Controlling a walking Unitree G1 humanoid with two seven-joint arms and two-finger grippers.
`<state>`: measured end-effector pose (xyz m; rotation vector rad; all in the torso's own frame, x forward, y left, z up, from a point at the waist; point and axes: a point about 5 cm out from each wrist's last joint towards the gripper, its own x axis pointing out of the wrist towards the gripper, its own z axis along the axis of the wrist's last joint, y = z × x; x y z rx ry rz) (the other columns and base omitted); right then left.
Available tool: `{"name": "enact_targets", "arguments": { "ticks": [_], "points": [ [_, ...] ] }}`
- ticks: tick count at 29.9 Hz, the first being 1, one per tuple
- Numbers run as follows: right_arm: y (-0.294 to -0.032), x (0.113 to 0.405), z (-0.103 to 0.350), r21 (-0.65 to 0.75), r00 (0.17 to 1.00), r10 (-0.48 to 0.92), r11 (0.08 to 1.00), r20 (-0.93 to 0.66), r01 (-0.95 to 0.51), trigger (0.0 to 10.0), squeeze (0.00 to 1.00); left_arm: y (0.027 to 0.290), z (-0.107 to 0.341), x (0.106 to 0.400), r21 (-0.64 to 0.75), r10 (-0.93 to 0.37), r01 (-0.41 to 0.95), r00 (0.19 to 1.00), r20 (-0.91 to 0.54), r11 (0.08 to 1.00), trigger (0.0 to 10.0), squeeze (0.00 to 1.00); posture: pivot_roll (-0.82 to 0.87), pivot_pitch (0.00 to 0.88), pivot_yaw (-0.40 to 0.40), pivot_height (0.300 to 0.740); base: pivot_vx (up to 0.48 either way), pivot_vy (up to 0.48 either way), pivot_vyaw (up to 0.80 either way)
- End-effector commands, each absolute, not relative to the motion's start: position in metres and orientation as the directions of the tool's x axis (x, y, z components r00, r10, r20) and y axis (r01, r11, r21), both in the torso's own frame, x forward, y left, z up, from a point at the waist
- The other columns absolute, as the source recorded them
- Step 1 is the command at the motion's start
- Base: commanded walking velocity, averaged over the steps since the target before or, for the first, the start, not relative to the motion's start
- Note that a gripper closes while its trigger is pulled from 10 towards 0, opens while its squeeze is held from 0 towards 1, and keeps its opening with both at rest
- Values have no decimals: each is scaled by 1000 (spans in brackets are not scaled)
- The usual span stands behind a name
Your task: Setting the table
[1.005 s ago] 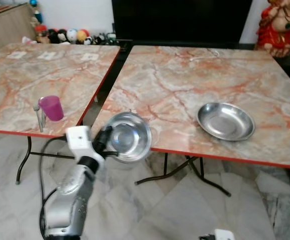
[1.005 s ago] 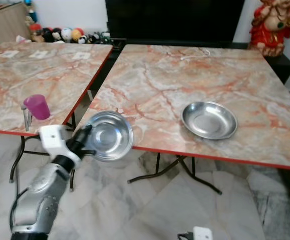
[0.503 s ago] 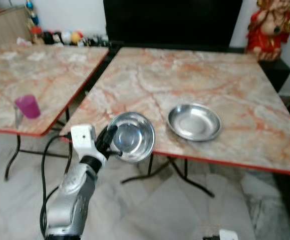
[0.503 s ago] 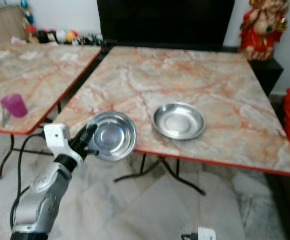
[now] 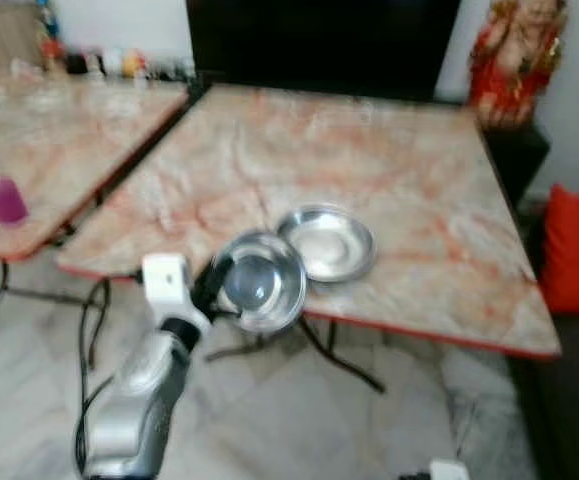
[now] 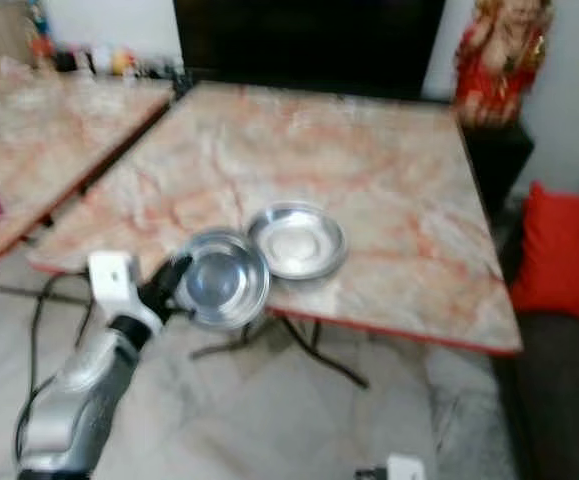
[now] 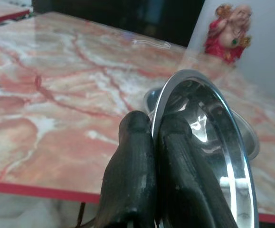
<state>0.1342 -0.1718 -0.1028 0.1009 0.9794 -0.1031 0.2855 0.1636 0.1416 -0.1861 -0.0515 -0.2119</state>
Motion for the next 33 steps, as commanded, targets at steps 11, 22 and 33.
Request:
{"name": "enact_targets", "arguments": {
  "ticks": [11,22,33],
  "points": [
    [-178,131,-103,25,547,-51,991,-836,131,10000,0,164,147,285,-176,-235,249,967,98,952,10000,0,62,0,-16,740,0,0,0],
    [-178,132,-103,28,540,-53,990,-840,140,10000,0,162,148,286,-178,-244,258,965,98,950,10000,0,63,0,-19,740,242,0,-340],
    [-179,135,-102,25,546,-53,991,-836,134,10000,0,161,150,286,-185,-250,267,962,111,946,10000,0,69,0,-24,740,345,0,-476]
  ]
}}
